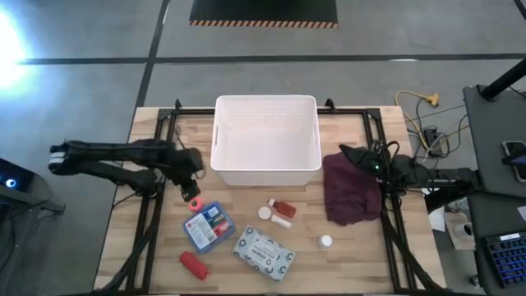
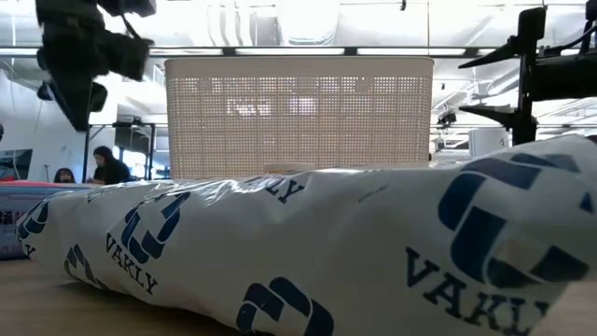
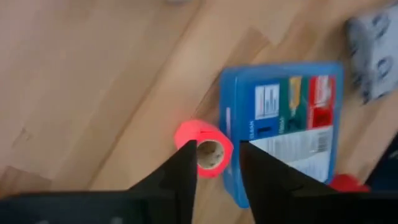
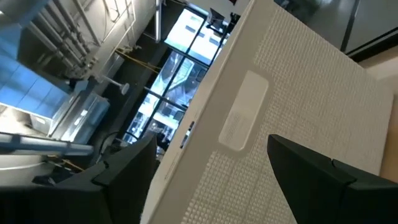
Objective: Pick & place medical supplies in basket/bin
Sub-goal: Put the pink bandage into the white basket
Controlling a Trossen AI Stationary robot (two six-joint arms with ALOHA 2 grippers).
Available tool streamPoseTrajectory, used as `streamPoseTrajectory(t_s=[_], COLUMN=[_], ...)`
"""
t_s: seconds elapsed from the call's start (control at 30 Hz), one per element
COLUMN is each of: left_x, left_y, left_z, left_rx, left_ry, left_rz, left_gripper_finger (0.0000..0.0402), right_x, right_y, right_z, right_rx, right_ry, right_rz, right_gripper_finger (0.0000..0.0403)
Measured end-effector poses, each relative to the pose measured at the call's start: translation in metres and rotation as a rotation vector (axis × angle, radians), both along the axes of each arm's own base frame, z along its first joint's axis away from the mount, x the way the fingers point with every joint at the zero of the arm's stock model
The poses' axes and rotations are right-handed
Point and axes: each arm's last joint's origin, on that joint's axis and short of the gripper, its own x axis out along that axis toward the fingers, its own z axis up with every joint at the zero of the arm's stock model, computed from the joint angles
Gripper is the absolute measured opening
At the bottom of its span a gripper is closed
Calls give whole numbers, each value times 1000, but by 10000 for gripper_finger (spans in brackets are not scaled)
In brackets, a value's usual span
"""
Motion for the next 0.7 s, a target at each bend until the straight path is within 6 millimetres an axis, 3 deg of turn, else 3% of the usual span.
streamPoseTrajectory(t_s=[0.17, 0.37, 0.53, 0.7], left_x=[1, -7, -19, -32], left_y=[-15, -41, -59, -70], left_z=[-1, -4, -16, -40], left_rx=[57, 148, 232, 293], left_ry=[23, 11, -23, -39], left_rz=[-49, 36, 194, 247], left_gripper_finger=[144, 149, 149, 149], right_x=[1, 1, 1, 1], right_y=[1, 1, 1, 1], right_z=[-1, -2, -3, -3], right_rx=[-10, -21, -30, -34], right_ry=[11, 29, 47, 51], right_rz=[39, 48, 47, 47], right_gripper_finger=[297, 297, 297, 297])
